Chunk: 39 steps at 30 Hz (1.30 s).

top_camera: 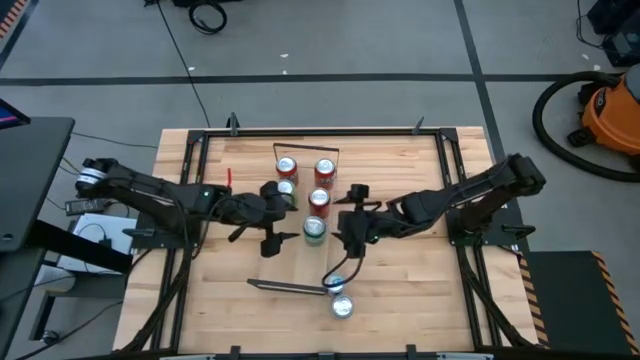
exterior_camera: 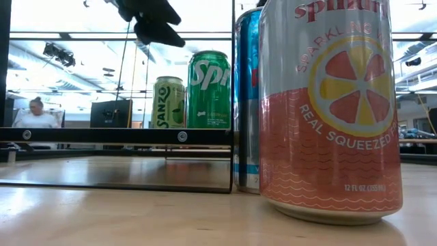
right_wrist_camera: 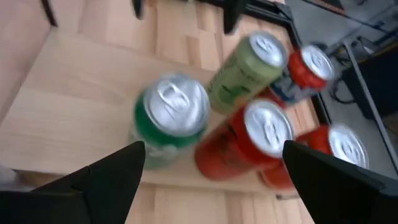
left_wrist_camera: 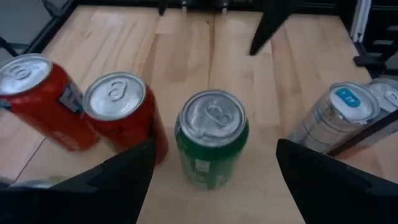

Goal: Place canned beverage on shelf
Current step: Put the green soda can on the shelf

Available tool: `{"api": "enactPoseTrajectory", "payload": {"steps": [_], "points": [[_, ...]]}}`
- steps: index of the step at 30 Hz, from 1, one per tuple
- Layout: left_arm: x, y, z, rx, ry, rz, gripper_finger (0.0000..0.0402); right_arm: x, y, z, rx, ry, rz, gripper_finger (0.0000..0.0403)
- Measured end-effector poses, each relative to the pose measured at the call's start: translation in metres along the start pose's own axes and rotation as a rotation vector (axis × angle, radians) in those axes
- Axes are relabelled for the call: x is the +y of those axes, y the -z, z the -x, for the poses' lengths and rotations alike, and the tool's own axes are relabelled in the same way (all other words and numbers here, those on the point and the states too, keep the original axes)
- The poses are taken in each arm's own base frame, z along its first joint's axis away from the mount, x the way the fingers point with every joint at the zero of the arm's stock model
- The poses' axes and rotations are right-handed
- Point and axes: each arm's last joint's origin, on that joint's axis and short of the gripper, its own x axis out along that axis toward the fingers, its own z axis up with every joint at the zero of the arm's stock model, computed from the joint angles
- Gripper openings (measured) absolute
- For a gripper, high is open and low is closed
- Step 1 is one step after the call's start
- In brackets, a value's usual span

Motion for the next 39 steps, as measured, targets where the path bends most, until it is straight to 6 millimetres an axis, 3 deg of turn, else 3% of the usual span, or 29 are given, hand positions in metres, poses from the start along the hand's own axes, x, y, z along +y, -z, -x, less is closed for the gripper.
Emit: {"api": "enactPoseTrajectory", "payload": {"steps": [9, 17, 22, 30, 39], "points": [[0.000, -0.031, -0.013, 0.105, 0.008, -0.108, 0.0343, 0.010, 0.055, 0.008, -0.004, 0.134, -0.102, 0.0392], [0.010, -0.058, -0.027, 0.285, 0.099, -0.365, 0.0343, 0.018, 0.094, -0.009, -0.070, 0.135, -0.174, 0.0392], [0.017, -0.068, -0.040, 0.290, 0.154, -0.422, 0.0343, 0.021, 0.102, -0.017, -0.104, 0.139, -0.183, 0.0392], [0.024, -0.062, -0.072, 0.304, 0.214, -0.416, 0.0343, 0.022, 0.105, -0.021, -0.106, 0.163, -0.186, 0.0392], [0.023, -0.059, -0.079, 0.313, 0.245, -0.431, 0.0343, 0.023, 0.105, -0.020, -0.110, 0.163, -0.193, 0.0379]]}}
